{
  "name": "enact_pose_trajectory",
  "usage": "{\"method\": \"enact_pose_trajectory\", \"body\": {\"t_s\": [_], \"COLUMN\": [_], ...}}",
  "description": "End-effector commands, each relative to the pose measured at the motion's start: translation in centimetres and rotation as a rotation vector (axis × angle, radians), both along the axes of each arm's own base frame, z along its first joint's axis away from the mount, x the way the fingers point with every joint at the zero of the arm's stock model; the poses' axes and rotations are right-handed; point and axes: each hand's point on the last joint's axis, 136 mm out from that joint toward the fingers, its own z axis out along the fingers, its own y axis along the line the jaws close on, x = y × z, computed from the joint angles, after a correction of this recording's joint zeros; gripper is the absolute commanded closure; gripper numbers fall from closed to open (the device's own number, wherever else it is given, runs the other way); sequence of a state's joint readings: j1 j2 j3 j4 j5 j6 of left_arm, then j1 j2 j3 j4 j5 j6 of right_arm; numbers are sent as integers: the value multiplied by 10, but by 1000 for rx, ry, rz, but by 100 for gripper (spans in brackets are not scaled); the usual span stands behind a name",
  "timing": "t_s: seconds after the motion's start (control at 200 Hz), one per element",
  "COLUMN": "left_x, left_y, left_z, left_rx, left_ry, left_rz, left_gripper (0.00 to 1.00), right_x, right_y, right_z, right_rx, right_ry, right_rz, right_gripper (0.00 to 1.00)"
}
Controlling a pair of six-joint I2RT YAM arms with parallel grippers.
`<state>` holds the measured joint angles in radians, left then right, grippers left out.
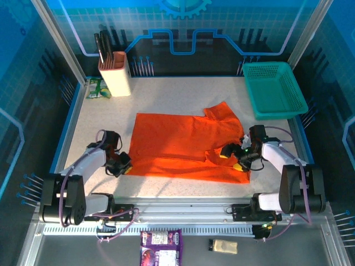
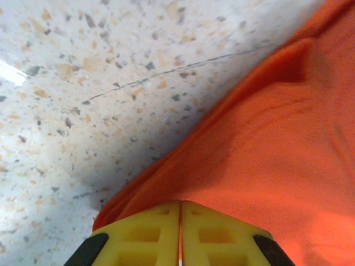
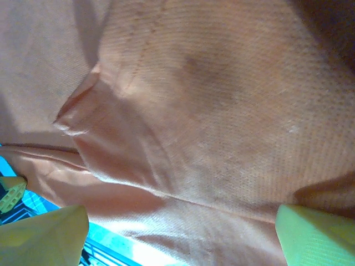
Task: Fold the inside-out t-shirt
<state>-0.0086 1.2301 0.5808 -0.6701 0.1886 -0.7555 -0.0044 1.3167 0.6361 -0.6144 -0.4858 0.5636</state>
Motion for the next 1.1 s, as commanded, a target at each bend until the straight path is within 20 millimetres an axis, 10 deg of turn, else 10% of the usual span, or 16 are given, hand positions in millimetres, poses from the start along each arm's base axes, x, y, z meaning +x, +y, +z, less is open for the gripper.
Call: {"method": "enact_pose_trajectory", "body": {"t_s": [0.0,0.315,0.725,1.096], "left_x": [20,62,42,70], "left_y": [-3,-47,-2,-3], "left_z": [33,35,-23,25], "left_rx": [2,-31,56,22], "left_ry": [-95,-119,9,-131], "left_rz": [-39,-208,-147,-170], "left_gripper": [90,94,95,91], "right_x": [2,16,21,56], "right_y": [4,-1,-2,-2], "right_z": [23,43,57,72], "right_rx": [-3,-46,-70,-108], "right_ry": [-49,-98,-148,-231], "right_rz": [38,51,33,110], "right_gripper": [11,12,12,14]}}
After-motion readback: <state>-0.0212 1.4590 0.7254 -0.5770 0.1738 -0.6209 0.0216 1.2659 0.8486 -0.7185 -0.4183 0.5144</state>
